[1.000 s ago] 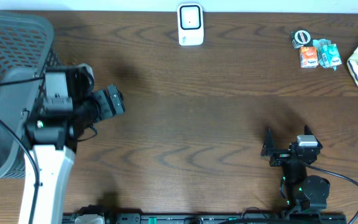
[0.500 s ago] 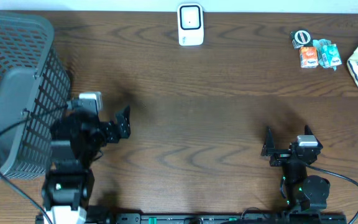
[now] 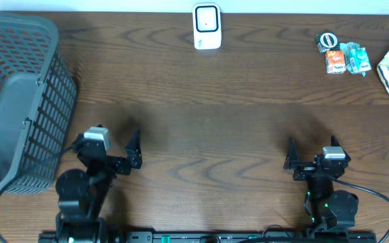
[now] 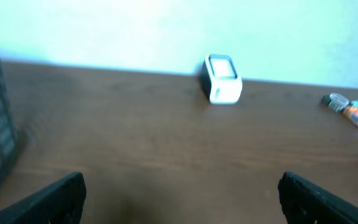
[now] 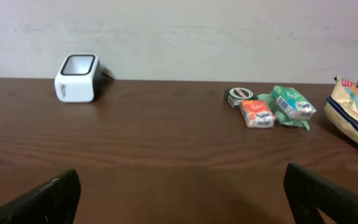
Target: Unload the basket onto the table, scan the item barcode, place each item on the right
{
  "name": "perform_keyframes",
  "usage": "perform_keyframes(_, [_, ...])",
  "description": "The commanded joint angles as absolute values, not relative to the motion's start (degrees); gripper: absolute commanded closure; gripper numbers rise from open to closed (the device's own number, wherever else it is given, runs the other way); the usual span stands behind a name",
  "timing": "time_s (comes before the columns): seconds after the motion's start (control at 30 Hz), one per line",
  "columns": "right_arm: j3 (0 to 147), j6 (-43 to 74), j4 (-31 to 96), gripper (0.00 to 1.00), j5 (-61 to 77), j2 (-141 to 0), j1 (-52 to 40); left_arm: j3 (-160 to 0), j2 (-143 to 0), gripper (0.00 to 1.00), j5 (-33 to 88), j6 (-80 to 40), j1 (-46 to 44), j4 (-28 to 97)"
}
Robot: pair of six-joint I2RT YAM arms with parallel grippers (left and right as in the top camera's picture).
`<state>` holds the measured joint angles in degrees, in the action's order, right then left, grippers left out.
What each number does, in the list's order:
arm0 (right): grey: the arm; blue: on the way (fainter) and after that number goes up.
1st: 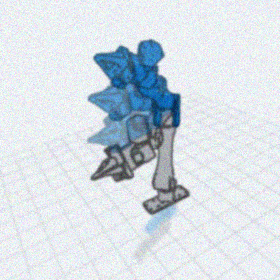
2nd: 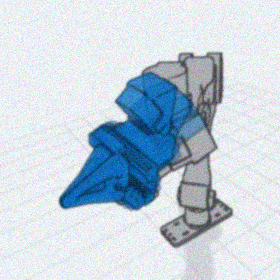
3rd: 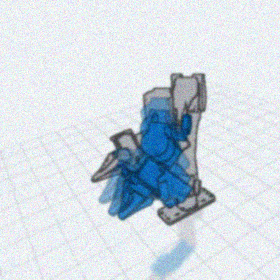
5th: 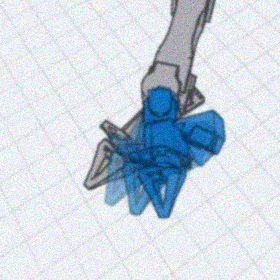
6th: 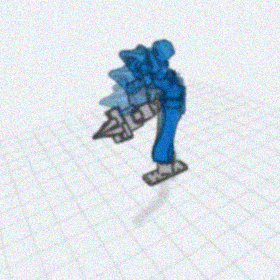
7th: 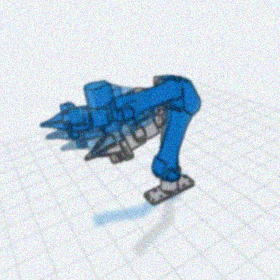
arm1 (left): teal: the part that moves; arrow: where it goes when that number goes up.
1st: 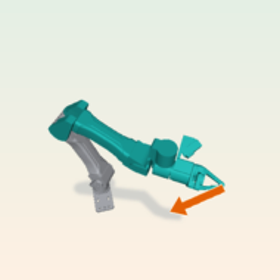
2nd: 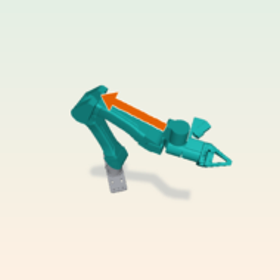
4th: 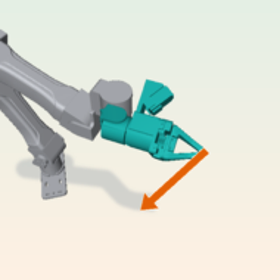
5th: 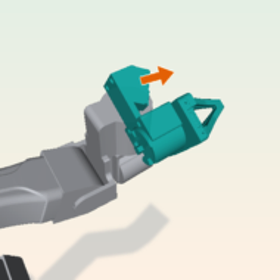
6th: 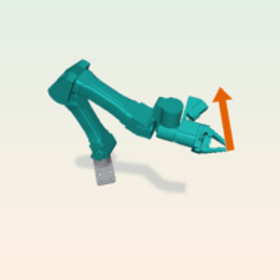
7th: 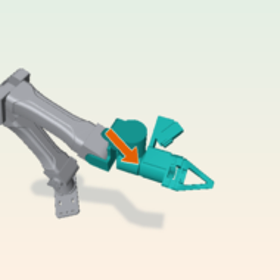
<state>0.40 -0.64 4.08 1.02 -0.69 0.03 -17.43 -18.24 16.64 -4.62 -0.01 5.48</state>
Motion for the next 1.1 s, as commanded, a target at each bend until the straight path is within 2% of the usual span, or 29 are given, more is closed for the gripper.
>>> perform_keyframes(0.0, [0.3,-0.03,4.38,0.01,0.56,-0.32,-0.43,-16.32,-12.27,0.02,17.54,-2.37,0.25,4.99])
perform_keyframes(0.27, [0.3,-0.03,4.36,0.01,0.56,-0.32,-0.43,-12.6,-4.64,0.02,17.34,0.32,0.25,3.79])
perform_keyframes(0.53, [0.3,-0.03,4.36,0.01,0.54,-0.32,-0.43,-6.59,-0.03,0.02,16.82,2.35,0.27,-5.72])
perform_keyframes(1.07, [0.3,-0.03,4.34,0.0,0.56,-0.64,-0.43,-0.23,-0.08,0.02,13.41,2.31,0.47,-18.06])
